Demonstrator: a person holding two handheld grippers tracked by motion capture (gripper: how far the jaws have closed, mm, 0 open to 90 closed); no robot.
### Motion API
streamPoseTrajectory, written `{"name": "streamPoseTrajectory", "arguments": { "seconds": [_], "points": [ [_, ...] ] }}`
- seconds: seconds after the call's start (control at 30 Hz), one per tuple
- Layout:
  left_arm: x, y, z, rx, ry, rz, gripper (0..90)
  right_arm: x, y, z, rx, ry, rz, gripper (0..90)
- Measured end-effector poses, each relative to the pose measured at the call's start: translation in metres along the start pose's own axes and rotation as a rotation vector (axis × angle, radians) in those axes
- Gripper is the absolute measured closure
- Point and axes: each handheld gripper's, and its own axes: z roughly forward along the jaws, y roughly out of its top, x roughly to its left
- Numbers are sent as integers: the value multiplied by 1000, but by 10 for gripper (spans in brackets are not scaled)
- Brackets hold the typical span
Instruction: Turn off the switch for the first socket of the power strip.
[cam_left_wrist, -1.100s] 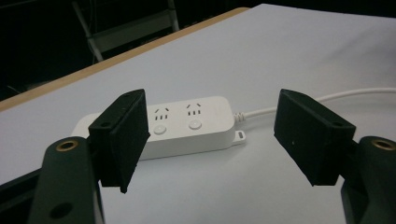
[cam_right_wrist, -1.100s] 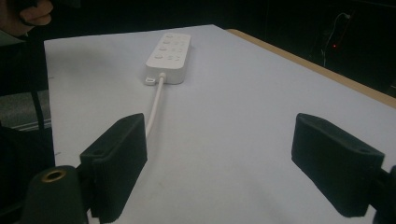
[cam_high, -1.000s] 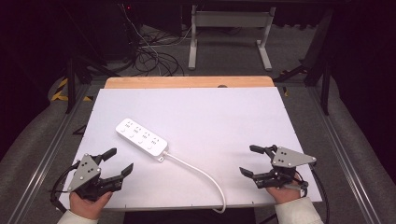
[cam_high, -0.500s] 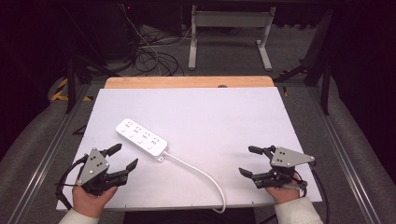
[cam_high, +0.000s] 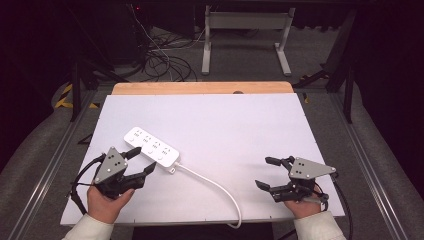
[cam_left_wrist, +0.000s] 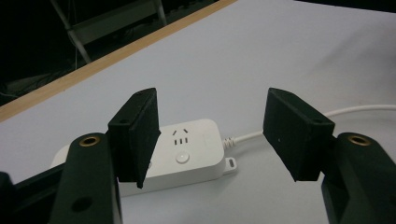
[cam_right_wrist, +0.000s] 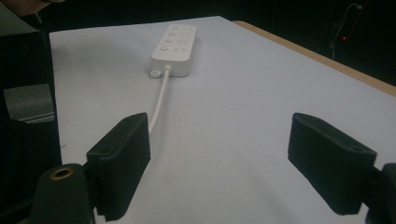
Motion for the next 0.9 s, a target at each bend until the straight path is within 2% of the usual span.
{"name": "streamPoseTrajectory", "arguments": {
  "seconds": [0.07,0.1,0.13,0.27,0.37,0.43,0.5,0.57,0.6,0.7,0.77,0.8,0.83,0.9],
  "points": [
    [0,2,1,0,-13,-1,371,0,0,0,-1,1,0,215],
    [-1,5,3,-6,-42,-8,373,0,0,0,-1,4,1,215],
    [-2,7,4,-3,-52,-11,376,0,0,0,0,6,0,215],
    [-4,12,6,27,-61,11,413,2,1,1,2,10,-7,215],
    [-3,14,6,50,-85,22,435,1,1,1,4,12,-8,215],
    [1,17,6,69,-134,23,496,2,1,1,2,12,-8,216],
    [5,19,6,73,-175,6,583,2,1,1,0,13,-10,216],
    [7,21,7,84,-191,0,586,2,1,1,0,14,-11,216],
    [11,25,9,112,-220,-3,591,2,1,1,1,15,-13,216],
    [11,29,9,124,-175,13,603,2,1,1,1,19,-15,216],
    [13,29,9,127,-177,10,659,2,1,1,1,19,-15,216],
    [20,32,13,171,-228,-36,637,2,1,2,1,18,-14,217],
    [21,32,14,167,-220,-52,642,2,1,2,1,18,-14,217],
    [24,35,16,186,-185,-36,648,2,1,2,2,18,-14,217]
  ]
}}
